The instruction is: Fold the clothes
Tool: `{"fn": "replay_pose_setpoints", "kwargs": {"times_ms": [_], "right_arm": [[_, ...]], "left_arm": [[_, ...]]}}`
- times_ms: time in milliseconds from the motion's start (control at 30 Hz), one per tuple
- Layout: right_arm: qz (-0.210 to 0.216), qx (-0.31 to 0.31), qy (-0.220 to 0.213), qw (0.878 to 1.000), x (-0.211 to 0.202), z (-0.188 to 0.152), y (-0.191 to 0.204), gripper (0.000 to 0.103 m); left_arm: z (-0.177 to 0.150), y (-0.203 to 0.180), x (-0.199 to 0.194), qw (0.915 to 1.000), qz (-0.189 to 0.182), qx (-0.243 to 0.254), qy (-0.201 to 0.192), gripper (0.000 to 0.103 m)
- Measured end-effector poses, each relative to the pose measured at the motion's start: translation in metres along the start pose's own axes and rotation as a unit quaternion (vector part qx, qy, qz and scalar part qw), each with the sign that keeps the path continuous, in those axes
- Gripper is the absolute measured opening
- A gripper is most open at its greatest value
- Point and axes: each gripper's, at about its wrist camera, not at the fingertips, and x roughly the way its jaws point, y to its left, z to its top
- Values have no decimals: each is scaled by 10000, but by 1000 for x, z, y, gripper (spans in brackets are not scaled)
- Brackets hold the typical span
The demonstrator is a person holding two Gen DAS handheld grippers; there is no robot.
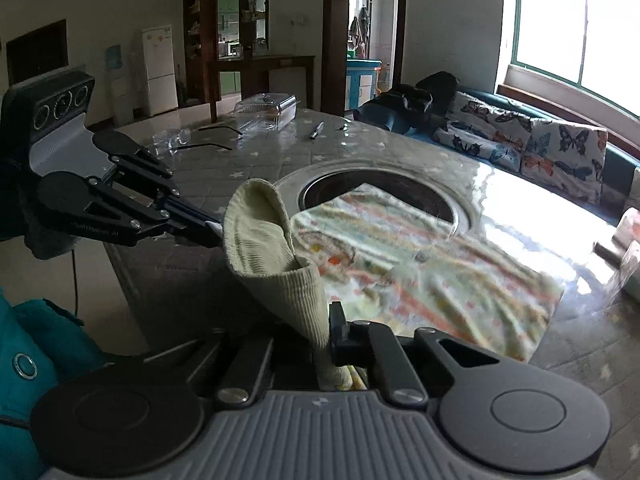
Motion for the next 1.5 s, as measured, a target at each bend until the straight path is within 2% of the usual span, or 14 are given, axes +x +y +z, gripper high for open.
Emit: {"fn": "replay_pose_setpoints", "kwargs": {"times_ms": [167, 433, 667, 867, 967, 1000, 1133, 1200, 1267, 1367, 1500], "right_arm": [[-178, -30, -38, 9998, 10, 29, -22, 6], [-528, -139, -17, 9985, 61, 76, -79, 5], [-625, -89, 242, 9977, 120, 102, -127, 5], [-729, 254, 482, 9959, 170, 91, -156, 7], [-834, 464, 481, 9943, 177, 85, -166, 16], [-870, 518, 447, 9939, 174, 83, -167, 22], [-1015, 734, 312, 9916, 162, 78, -172, 25], [-1087, 842, 245, 9902, 156, 75, -175, 26], [-1159, 949, 177, 9886, 150, 72, -178, 28], [-1151, 1115, 98, 9870, 140, 65, -176, 28], [-908, 1424, 162, 9855, 138, 49, -169, 29]], "left_arm": [[26, 18, 18, 9995, 152, -220, -151, 5], [77, 65, 79, 9979, 464, -422, -165, 5], [98, 107, 149, 9954, 637, -645, 307, 5], [96, 132, 200, 9912, 716, -839, 726, 5], [90, 142, 216, 9880, 730, -1013, 907, 5], [88, 144, 219, 9869, 755, -1079, 935, 6], [82, 153, 225, 9825, 820, -1349, 992, 13], [83, 154, 220, 9814, 892, -1426, 924, 22], [84, 154, 214, 9804, 988, -1481, 840, 25], [87, 152, 202, 9794, 1044, -1591, 669, 41], [90, 142, 188, 9813, 937, -1614, 478, 44]]}}
